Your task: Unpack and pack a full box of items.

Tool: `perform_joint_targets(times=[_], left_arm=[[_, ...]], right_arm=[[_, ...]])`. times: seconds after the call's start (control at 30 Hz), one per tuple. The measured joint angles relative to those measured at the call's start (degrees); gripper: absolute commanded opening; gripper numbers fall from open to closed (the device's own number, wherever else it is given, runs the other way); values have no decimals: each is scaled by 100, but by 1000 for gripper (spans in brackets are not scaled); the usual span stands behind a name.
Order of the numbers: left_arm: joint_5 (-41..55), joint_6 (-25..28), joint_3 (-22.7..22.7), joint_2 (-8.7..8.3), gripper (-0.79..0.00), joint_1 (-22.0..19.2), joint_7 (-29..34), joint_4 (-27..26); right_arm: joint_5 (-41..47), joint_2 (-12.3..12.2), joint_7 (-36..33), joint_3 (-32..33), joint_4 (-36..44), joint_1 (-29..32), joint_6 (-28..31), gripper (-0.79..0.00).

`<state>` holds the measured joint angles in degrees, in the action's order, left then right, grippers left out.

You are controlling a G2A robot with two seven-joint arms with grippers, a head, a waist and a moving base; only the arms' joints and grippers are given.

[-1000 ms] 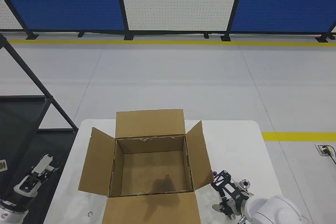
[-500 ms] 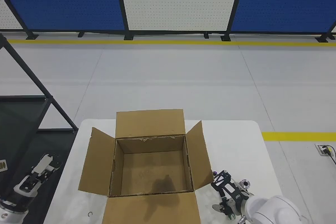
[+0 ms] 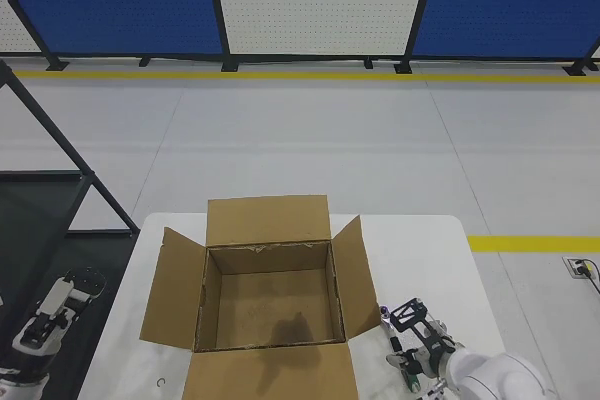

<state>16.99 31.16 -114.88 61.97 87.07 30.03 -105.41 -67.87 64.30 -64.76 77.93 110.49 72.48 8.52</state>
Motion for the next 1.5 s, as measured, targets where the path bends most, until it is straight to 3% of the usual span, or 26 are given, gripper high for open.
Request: perform_joint_targets(times=[0.37, 0.63, 1.07, 1.13, 1.2, 1.37, 1.5], left_arm=[[41, 280, -30, -32, 0, 48, 395, 110], [88, 317, -36, -35, 0, 63, 447, 120], [88, 317, -36, -35, 0, 63, 447, 120], [88, 317, -36, -35, 0, 63, 447, 120], [88, 317, -36, -35, 0, 63, 447, 120], [88, 317, -36, -35, 0, 63, 447, 120], [88, 317, -36, -35, 0, 63, 447, 120]], right_arm=[[-509, 38, 629, -436, -344, -63, 13, 0], [-323, 115, 371, -675, -865, -491, -223, 0], [-480, 103, 417, -632, -802, -449, -216, 0], [-469, 103, 450, -600, -775, -416, -265, -154], [-375, 111, 392, -584, -807, -440, -303, -394], [-155, 138, 201, -619, -1038, -595, -347, -471], [-21, 169, 53, -723, -1300, -786, -357, -465]])
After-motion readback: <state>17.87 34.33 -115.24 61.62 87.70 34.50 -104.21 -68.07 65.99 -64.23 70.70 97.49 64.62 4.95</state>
